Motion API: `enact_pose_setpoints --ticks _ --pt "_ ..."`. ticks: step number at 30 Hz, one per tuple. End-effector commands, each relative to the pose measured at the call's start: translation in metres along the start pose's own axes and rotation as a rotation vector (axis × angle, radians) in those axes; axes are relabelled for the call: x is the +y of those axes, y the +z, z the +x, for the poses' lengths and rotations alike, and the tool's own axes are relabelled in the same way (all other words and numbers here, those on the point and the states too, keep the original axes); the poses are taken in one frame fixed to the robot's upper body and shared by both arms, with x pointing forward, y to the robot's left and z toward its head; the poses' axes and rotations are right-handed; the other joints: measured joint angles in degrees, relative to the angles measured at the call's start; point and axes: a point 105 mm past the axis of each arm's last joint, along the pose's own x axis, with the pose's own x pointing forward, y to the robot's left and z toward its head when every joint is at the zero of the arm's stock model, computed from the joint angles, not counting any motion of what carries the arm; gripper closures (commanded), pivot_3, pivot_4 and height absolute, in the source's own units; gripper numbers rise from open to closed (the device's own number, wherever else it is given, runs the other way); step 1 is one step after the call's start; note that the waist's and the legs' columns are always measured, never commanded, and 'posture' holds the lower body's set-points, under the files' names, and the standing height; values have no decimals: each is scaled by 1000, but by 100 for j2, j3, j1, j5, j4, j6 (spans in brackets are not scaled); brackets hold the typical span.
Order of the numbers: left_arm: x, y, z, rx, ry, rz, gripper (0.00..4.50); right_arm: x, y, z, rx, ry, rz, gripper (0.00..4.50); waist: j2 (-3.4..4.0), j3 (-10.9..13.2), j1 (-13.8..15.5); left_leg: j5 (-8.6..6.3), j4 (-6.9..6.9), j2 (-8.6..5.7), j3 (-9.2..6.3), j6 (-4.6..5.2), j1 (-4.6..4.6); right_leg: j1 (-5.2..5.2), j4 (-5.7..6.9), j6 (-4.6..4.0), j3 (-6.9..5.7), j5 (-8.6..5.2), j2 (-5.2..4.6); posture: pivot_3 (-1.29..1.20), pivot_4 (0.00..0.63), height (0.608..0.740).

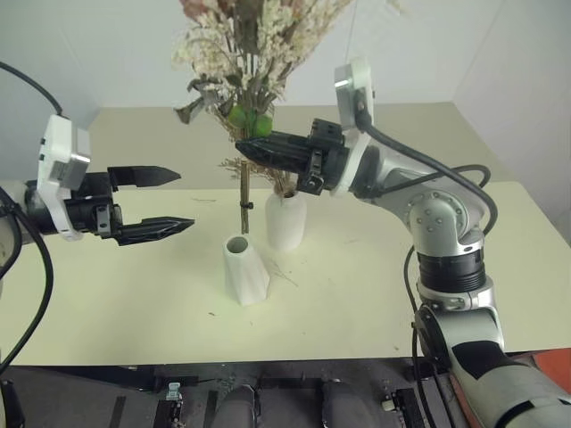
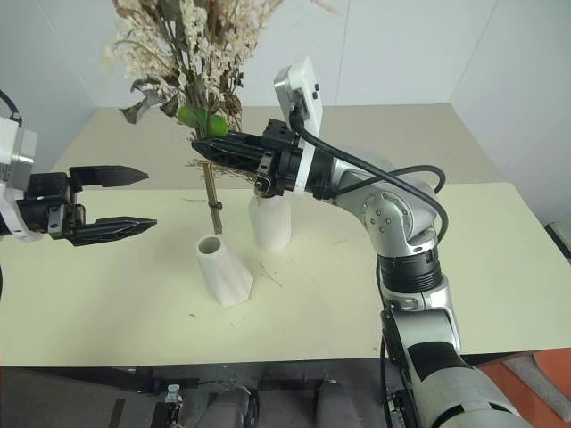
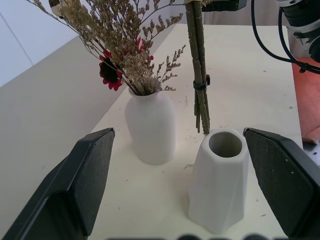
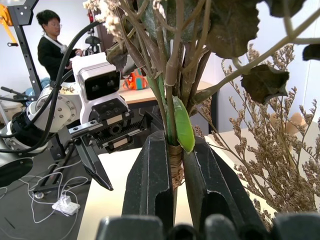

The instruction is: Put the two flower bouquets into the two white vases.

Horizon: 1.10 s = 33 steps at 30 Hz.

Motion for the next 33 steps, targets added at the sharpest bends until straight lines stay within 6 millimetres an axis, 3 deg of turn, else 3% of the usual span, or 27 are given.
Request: enact_pose_setpoints --ticks 1,13,33 --pt "-2 12 -4 -9 -2 45 0 9 11 2 -38 34 -48 4316 0 0 -7 0 0 0 0 0 0 0 0 0 0 0 0 0 150 740" --pt "-2 11 -3 -8 -3 41 0 6 36 -1 -105 21 -76 4316 0 0 -4 0 0 0 0 0 -1 -1 0 0 0 0 0 0 150 740" --pt "-8 9 -3 9 -21 8 0 21 7 2 -51 129 99 4316 0 0 -3 0 0 0 -1 0 -1 0 -1 0 0 0 0 0 150 740"
